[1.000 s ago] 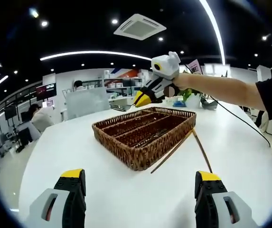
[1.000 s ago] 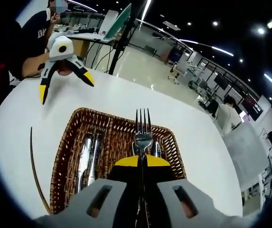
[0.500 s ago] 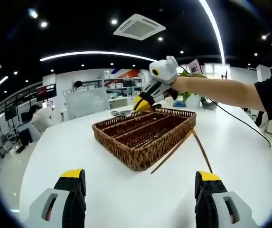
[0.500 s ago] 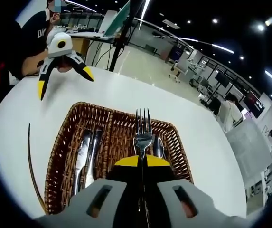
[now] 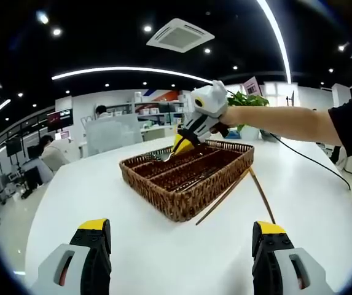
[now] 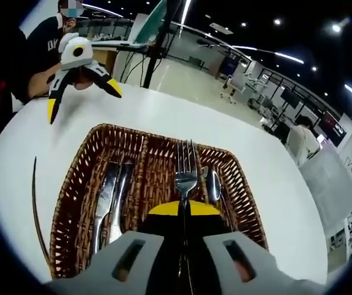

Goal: Arrange the knives, forks, and spoons in their matching storage slots by inserting each utensil handle-first until every utensil is classified and aligned in the correct compartment

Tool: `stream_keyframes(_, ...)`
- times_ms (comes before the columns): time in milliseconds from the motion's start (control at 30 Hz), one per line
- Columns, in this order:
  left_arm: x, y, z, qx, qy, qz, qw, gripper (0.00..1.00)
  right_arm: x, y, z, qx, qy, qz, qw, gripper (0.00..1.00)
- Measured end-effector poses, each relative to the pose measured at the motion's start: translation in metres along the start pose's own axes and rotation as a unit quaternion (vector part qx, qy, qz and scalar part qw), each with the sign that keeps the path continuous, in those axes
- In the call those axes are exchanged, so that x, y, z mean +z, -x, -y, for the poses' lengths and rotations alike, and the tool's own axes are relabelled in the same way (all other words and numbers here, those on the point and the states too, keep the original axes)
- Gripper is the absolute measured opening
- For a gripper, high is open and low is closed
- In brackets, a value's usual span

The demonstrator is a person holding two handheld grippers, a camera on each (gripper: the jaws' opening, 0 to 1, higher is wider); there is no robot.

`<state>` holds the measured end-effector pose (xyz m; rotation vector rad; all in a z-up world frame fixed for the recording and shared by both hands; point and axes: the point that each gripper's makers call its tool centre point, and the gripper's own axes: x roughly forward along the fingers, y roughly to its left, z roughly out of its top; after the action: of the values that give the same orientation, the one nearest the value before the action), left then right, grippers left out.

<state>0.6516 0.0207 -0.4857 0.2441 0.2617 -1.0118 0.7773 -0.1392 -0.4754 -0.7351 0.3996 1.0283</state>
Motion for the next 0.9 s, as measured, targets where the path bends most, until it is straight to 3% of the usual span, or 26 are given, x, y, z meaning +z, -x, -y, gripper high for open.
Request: stream_keyframes(900, 0.000, 0.001, -0.003, 0.002, 0.001, 0.001, 1.0000, 1.00, -0.021, -0.023, -0.008, 0.040, -0.035, -0.010, 0.9985, 0.00)
